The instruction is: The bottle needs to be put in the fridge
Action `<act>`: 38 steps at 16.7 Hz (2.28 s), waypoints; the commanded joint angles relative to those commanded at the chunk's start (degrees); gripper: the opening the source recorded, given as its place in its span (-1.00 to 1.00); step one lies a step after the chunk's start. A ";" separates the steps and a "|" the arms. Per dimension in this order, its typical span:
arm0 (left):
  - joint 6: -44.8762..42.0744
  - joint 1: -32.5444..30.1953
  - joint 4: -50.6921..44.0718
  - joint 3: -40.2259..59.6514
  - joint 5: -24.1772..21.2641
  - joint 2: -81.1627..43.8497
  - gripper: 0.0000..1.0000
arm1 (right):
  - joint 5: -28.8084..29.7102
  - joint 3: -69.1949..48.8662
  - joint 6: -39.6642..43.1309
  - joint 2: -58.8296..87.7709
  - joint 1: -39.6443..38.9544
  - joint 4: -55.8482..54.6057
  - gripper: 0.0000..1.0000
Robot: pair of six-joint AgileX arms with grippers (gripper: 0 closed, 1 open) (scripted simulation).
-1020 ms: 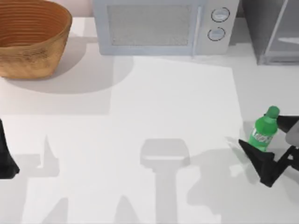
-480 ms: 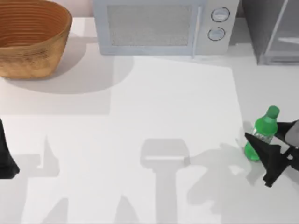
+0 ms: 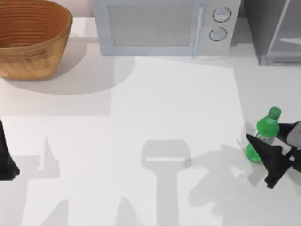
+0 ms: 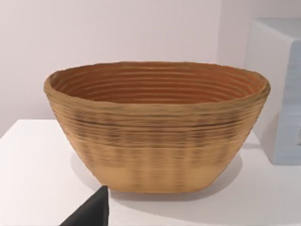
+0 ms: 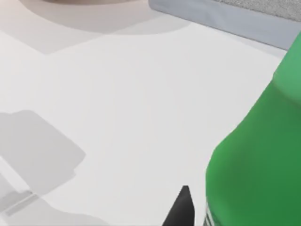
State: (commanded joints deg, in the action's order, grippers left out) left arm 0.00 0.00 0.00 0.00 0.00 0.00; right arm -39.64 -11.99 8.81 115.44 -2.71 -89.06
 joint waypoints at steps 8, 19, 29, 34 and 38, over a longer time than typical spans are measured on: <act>0.00 0.00 0.00 0.00 0.00 0.00 1.00 | -6.54 -1.82 4.14 -6.41 6.82 8.90 -0.98; 0.00 0.00 0.00 0.00 0.00 0.00 1.00 | -24.75 -6.75 15.09 -24.00 25.92 43.46 -0.98; 0.00 0.00 0.00 0.00 0.00 0.00 1.00 | -21.05 -5.79 14.06 -30.52 25.12 46.70 -0.98; 0.00 0.00 0.00 0.00 0.00 0.00 1.00 | -8.07 -2.04 9.17 -49.67 20.84 55.54 -0.98; 0.00 0.00 0.00 0.00 0.00 0.00 1.00 | 6.24 2.18 3.55 -69.65 15.85 65.47 -0.98</act>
State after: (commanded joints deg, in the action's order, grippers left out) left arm 0.00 0.00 0.00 0.00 0.00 0.00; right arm -33.40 -9.81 12.36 45.78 13.14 -23.59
